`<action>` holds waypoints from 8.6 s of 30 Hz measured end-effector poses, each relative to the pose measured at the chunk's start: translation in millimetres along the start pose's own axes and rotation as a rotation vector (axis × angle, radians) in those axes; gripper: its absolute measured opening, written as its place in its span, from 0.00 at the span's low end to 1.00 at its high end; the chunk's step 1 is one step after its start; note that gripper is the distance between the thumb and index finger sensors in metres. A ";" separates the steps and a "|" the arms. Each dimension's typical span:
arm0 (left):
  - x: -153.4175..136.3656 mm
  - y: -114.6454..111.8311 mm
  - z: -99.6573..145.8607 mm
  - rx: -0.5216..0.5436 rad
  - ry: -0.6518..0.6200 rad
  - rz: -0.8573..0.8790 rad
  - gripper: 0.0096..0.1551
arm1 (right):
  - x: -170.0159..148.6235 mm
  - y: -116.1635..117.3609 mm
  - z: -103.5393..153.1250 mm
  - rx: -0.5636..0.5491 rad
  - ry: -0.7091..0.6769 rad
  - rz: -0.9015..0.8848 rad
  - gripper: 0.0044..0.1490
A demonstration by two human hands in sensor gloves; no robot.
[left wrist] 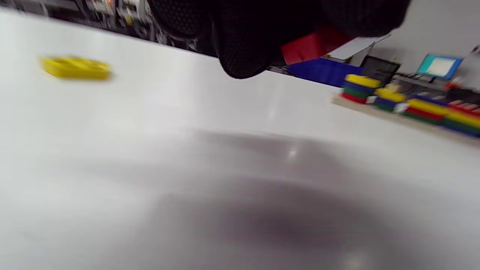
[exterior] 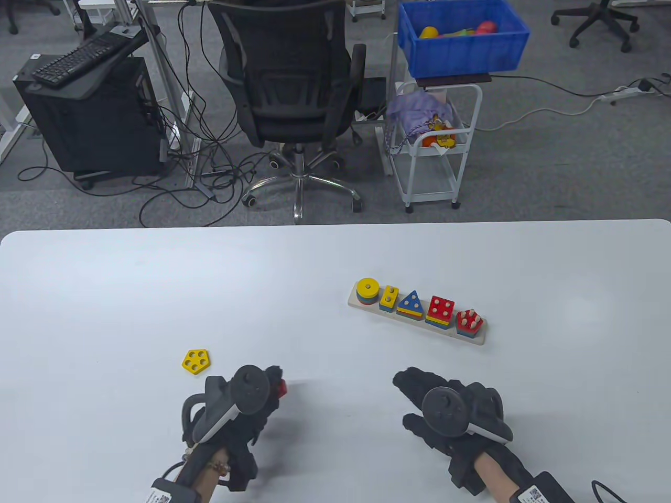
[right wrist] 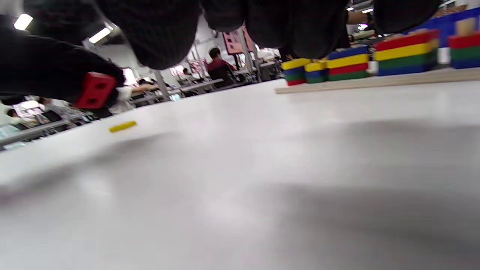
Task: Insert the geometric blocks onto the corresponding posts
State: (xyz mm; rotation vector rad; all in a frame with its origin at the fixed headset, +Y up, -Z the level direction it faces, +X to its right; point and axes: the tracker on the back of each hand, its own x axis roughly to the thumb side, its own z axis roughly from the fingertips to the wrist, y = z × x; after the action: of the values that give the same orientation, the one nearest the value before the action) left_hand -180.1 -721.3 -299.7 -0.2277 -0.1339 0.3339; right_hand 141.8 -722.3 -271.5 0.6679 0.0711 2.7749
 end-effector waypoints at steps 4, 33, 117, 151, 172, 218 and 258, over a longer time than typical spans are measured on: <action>42.2 -23.0 -10.7 -0.242 -0.130 0.322 0.35 | 21.6 -6.9 2.4 -0.104 -0.118 -0.088 0.52; 87.6 -50.6 -19.0 -0.633 -0.250 1.099 0.35 | 24.6 -26.8 5.9 -0.507 -0.254 -0.211 0.47; -121.2 27.9 -86.2 -0.045 0.582 -0.509 0.38 | -58.0 -20.3 27.4 -0.089 0.180 0.138 0.45; 116.1 -61.5 -19.9 -0.607 -0.238 1.000 0.45 | 28.0 -21.1 37.6 -0.489 -0.192 -0.045 0.50; 17.1 -9.4 -2.2 -0.309 -0.196 0.785 0.42 | -68.6 -69.7 0.3 -0.509 0.046 0.040 0.48; -85.8 12.5 29.3 0.167 0.255 -0.169 0.43 | -84.6 -48.2 -5.0 -0.280 0.281 0.002 0.45; -77.7 3.8 27.9 0.095 0.232 -0.242 0.48 | -47.3 13.2 30.0 0.037 0.204 0.231 0.49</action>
State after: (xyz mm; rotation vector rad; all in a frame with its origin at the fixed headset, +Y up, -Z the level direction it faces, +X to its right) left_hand -258.7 -738.5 -280.9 -0.1523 0.0831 0.0716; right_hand 192.3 -749.1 -264.0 0.4230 0.0924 3.0640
